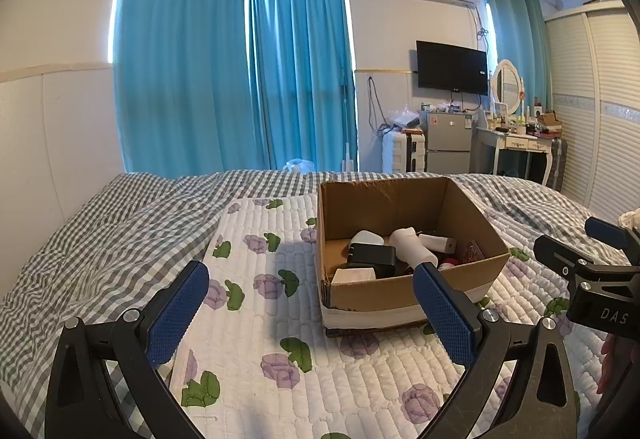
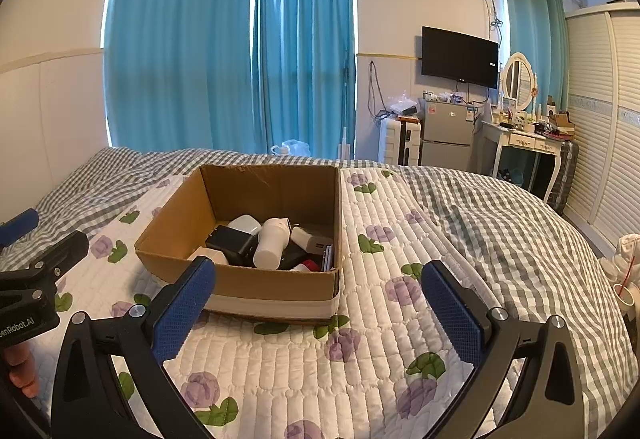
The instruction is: Organize rigid objects
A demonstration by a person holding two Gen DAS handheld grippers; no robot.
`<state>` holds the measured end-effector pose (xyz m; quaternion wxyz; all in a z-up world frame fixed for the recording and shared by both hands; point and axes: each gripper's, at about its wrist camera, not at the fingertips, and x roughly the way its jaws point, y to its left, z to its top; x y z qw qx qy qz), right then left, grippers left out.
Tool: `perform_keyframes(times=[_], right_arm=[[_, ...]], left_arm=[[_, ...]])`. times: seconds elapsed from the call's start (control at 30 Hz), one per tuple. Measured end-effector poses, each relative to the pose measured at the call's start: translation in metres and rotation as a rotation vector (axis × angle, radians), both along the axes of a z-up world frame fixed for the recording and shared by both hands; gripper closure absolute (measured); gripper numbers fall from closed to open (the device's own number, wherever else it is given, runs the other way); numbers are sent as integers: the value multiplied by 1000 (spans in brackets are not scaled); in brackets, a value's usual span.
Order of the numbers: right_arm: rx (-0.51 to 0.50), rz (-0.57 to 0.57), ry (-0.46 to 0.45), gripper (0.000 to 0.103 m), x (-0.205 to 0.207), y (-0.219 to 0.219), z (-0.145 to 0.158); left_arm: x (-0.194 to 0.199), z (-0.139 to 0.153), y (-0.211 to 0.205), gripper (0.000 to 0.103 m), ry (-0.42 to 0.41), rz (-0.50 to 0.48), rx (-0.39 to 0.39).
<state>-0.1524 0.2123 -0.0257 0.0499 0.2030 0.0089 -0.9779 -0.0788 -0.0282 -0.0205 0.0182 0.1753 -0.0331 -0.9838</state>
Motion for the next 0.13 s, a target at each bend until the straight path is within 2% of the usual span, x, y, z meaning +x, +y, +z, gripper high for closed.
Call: perform_keyframes(times=[0.13], right_arm=[[-1, -2, -4, 0, -1, 0, -1]], left_arm=[[0, 0, 1, 0, 0, 0, -2]])
